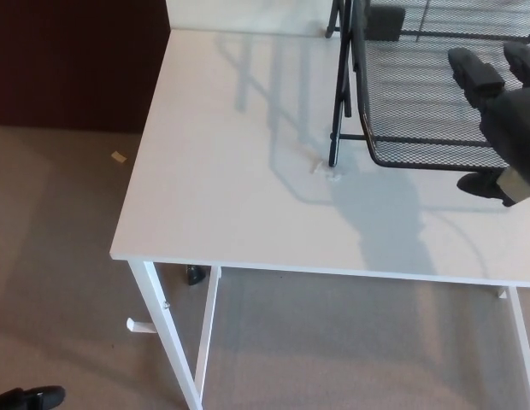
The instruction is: The robot walk towards a table in front and then pushes a layer of a file tray back to its original position using its right hand
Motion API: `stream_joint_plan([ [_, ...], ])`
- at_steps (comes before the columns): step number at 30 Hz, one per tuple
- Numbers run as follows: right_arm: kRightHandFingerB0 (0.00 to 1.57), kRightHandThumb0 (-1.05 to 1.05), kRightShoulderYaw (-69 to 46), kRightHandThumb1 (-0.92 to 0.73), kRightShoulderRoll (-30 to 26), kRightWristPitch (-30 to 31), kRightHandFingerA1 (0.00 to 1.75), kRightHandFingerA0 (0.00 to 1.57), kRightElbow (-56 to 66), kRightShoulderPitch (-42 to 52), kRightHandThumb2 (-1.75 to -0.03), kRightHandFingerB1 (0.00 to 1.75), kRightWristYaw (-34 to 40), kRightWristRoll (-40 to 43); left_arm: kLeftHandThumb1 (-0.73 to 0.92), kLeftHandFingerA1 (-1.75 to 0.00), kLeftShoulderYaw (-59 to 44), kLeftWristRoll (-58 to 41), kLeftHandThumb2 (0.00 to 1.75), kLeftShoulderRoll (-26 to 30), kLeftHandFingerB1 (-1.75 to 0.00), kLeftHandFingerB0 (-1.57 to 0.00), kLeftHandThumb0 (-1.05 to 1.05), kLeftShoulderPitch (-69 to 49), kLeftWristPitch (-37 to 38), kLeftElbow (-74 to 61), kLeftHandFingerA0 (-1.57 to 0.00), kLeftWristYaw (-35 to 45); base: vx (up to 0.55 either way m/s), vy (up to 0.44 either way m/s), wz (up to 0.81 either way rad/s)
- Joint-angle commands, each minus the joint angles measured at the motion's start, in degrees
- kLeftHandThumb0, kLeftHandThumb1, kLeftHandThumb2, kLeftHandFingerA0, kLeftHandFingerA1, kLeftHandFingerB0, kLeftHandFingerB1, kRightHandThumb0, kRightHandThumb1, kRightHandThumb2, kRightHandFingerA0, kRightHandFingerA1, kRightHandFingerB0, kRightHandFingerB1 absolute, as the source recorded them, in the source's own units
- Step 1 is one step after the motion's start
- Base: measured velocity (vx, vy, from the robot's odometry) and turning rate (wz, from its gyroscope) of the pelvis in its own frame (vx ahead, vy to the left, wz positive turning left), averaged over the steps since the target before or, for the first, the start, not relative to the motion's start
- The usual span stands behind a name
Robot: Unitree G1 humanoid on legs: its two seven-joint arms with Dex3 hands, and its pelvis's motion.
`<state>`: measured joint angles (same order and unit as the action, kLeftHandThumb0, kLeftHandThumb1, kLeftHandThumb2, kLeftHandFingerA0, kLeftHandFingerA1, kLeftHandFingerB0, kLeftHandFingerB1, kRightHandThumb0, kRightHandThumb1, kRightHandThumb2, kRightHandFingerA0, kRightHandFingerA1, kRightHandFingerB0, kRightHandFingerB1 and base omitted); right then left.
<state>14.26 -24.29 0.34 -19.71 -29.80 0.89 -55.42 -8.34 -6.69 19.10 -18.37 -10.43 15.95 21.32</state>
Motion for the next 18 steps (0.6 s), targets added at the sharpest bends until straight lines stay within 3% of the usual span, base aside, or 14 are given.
stream_joint_plan([
  [1, 0.00, -0.71, -1.11, -0.44, -2.21, 0.68, 0.00, 0.00, 2.51, -0.95, -0.76, 0.03, 0.76, 2.03, 0.54, -0.41, 0.81, 1.66, 0.56, 1.39, -0.37, -0.39, -0.13, -0.07, 1.81, -0.17, -0.44, 0.06, 0.00, 0.000, 0.00],
  [18, 0.00, -0.73, -7.48, -0.45, -3.90, -0.05, 0.00, 0.00, 35.13, 19.33, -0.78, 0.01, -6.56, 8.81, 0.54, -0.41, 0.95, 1.78, 0.55, 1.92, -0.37, -0.41, -0.12, 0.45, 0.50, -1.28, -0.48, -0.20, 0.00, 0.000, 0.00],
])
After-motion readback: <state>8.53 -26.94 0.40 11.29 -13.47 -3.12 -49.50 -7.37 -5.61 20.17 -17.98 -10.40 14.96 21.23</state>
